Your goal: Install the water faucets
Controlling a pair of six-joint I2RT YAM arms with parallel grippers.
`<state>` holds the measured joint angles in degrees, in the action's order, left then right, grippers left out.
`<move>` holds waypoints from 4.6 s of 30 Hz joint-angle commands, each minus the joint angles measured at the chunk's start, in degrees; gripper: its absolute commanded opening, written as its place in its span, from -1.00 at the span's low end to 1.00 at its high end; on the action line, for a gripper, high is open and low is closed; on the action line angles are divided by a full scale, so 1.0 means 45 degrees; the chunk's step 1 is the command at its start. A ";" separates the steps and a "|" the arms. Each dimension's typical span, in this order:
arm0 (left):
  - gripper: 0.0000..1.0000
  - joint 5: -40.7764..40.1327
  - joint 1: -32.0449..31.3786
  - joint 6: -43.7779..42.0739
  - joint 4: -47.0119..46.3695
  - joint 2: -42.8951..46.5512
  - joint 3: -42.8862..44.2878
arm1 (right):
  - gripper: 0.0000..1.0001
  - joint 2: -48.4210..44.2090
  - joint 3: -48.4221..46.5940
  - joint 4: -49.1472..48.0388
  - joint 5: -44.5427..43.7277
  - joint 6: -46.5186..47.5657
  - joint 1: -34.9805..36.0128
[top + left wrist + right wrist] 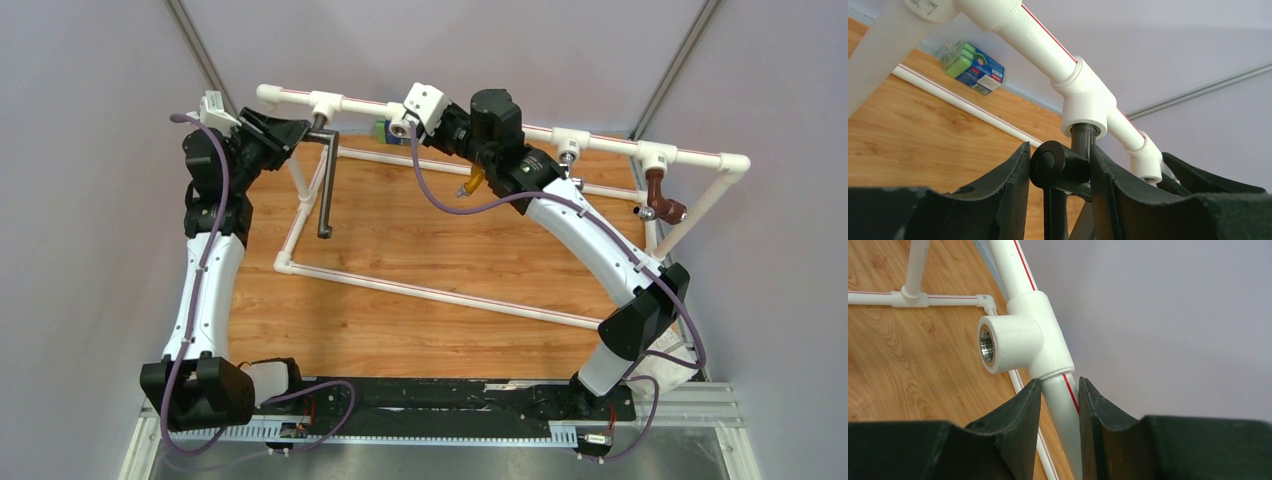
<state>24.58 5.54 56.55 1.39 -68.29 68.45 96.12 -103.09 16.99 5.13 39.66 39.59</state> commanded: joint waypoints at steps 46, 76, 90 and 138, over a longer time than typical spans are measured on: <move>0.54 -0.1827 -0.1192 -0.6317 0.5726 0.2715 0.4634 | 0.07 0.0360 -0.3437 0.5070 0.0209 -0.0513 0.1064; 0.54 -0.2767 -0.1192 -0.7646 0.7250 0.2774 0.4340 | 0.50 0.1941 -0.5411 0.5325 -0.1354 0.1187 -0.0439; 0.54 -0.1303 -0.1173 -0.7745 0.6880 0.1330 0.4673 | -0.04 0.2548 -0.5276 0.5247 -0.1354 0.1207 -0.0478; 0.08 -0.1067 -0.6210 -0.6436 0.4438 -0.1171 0.3520 | -0.85 0.2020 -0.3674 0.4915 0.0267 0.0874 -0.0459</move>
<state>3.99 -14.35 21.91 21.30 -71.61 85.52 104.68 -120.79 40.51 2.85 49.65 35.42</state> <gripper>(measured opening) 0.546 0.418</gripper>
